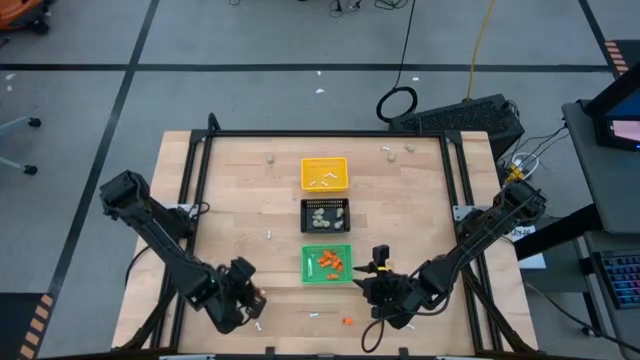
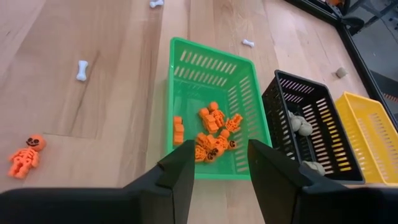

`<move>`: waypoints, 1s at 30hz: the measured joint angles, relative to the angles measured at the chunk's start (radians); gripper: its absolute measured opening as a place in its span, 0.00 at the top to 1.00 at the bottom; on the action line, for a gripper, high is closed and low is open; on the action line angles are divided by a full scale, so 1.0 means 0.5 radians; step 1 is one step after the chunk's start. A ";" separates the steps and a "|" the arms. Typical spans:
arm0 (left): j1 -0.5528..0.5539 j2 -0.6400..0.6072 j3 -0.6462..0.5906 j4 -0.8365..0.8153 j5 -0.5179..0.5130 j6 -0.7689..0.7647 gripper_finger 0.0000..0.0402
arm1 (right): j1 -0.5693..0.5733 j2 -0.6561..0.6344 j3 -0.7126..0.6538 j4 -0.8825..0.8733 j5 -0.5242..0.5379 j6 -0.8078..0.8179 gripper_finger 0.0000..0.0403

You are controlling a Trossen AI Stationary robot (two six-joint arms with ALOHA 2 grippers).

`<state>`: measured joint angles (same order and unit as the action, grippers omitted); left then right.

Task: Sort Halloween decoration
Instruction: Put the orange skeleton toy into the green basket

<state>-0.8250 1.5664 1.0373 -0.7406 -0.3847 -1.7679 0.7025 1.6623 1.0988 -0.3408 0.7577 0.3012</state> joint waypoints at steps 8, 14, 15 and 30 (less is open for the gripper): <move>0.164 -0.162 0.073 -0.076 -0.473 0.657 0.99 | 0.046 0.001 0.000 -0.017 -0.007 0.009 0.66; 0.241 -0.320 0.073 -0.117 -0.949 1.165 0.99 | 0.103 0.000 0.000 -0.143 -0.004 0.045 0.66; 0.254 -0.347 0.073 -0.114 -1.014 1.233 0.99 | 0.110 0.001 0.000 -0.164 -0.004 0.065 0.66; 0.471 -0.457 0.044 0.251 -1.629 1.928 0.99 | 0.185 -0.070 0.000 -0.334 0.040 0.245 0.66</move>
<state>-0.5895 1.3380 1.0594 -0.6149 -1.1990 -0.8040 0.7951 1.6274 1.0987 -0.5079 0.7778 0.4235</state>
